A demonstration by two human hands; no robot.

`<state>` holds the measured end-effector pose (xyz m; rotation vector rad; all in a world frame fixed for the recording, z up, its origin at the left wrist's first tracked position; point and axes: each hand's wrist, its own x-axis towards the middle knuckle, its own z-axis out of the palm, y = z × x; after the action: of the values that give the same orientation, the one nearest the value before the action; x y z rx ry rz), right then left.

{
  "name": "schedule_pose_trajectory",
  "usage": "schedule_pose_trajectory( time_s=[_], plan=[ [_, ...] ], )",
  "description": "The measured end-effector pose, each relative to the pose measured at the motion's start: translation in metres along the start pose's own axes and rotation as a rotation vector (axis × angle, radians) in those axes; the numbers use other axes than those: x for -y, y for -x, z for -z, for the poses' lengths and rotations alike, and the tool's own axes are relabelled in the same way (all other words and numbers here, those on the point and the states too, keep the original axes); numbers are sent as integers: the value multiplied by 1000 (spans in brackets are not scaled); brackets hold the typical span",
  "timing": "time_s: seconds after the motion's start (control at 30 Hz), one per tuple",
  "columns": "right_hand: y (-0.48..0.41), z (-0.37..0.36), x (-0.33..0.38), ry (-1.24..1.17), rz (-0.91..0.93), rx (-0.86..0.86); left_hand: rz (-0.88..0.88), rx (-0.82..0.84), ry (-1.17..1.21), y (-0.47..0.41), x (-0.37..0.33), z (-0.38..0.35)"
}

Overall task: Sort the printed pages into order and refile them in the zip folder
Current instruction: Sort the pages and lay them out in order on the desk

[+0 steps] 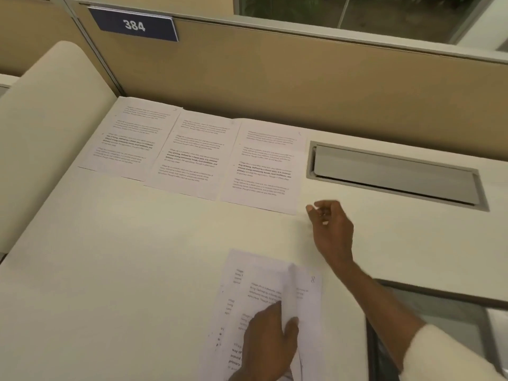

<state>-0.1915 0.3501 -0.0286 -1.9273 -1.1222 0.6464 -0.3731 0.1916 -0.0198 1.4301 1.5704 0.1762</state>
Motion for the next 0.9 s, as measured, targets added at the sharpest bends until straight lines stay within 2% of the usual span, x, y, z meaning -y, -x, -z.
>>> schedule_pose_trajectory(
  time_s=[0.2,0.37,0.63,0.83,0.9],
  plan=[
    [133,44,-23,-203,-155,97,-11,-44,222,7,7,5],
    [194,54,-38,-283,-299,194,34,-59,396,16,13,8],
    [206,63,-57,-299,-413,211,54,-148,427,24,16,10],
    [199,64,-60,-270,-409,266,-49,-343,359,29,9,10],
    [199,62,-57,-222,-378,256,-148,-409,317,32,7,8]
  ],
)
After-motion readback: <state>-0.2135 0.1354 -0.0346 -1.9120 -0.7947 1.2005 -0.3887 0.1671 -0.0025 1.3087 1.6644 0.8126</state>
